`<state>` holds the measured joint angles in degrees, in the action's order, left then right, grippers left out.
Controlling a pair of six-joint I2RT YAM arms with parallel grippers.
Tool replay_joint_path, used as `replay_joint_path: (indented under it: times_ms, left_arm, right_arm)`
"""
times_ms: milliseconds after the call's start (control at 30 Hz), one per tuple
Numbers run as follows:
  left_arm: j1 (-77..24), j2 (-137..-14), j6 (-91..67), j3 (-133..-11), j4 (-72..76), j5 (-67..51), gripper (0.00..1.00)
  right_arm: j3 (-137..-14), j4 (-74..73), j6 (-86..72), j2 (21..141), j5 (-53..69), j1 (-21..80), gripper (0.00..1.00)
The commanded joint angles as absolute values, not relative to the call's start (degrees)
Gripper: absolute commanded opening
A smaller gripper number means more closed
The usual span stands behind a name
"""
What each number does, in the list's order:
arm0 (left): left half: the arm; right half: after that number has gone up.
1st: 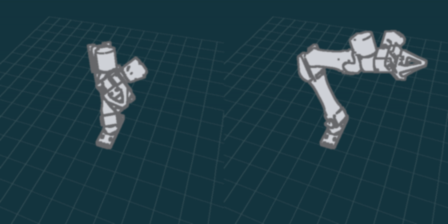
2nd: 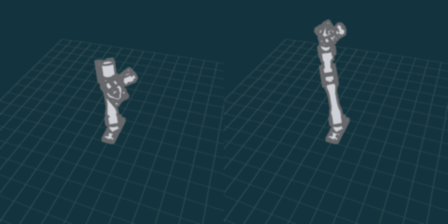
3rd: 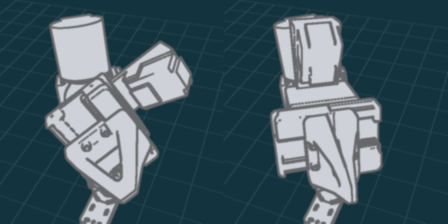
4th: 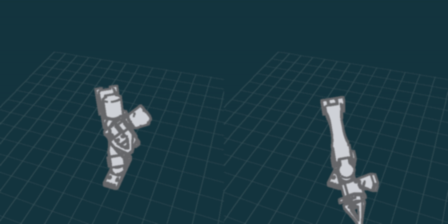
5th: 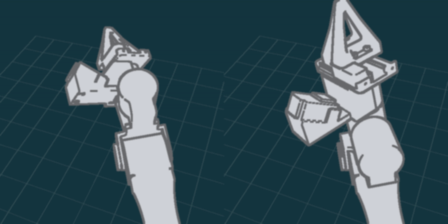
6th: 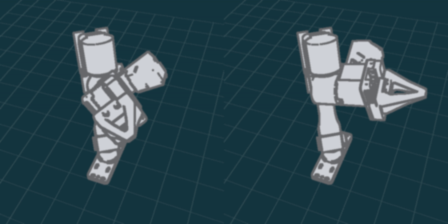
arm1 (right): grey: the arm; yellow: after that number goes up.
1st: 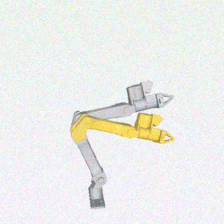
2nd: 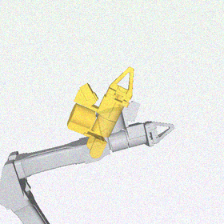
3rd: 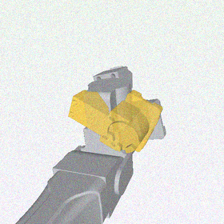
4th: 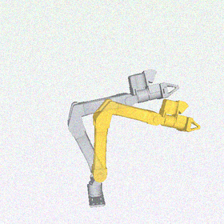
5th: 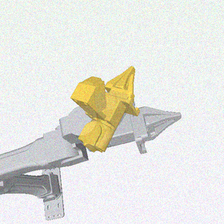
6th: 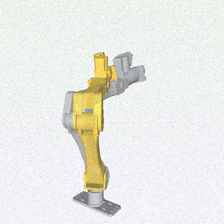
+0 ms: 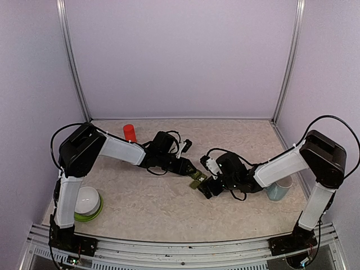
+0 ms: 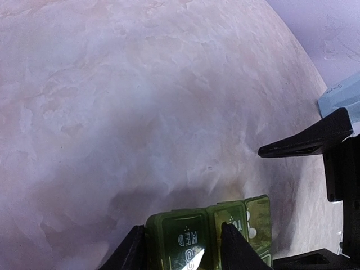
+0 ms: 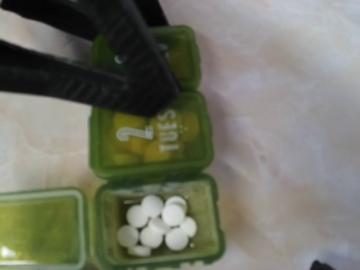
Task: Sort the pills into containers
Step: Hold the pill container at the center of the board, then close the lid of the pill container on the pill container.
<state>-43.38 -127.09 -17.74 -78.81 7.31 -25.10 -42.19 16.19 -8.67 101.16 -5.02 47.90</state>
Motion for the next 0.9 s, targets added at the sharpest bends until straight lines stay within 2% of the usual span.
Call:
replay_joint_path:
  times_ms: [0, 867]
  left_arm:
    - [-44.21, -129.74, -16.65, -77.70, 2.81, -23.70, 0.42]
    - [-44.21, -129.77, -16.34, -76.83, 3.61, -23.90, 0.41]
  right_arm:
    - [-42.34, 18.32, -9.08, 101.99, -9.15, 48.74, 1.00]
    - [-42.29, 19.52, -11.07, 96.39, -10.54, 49.39, 1.00]
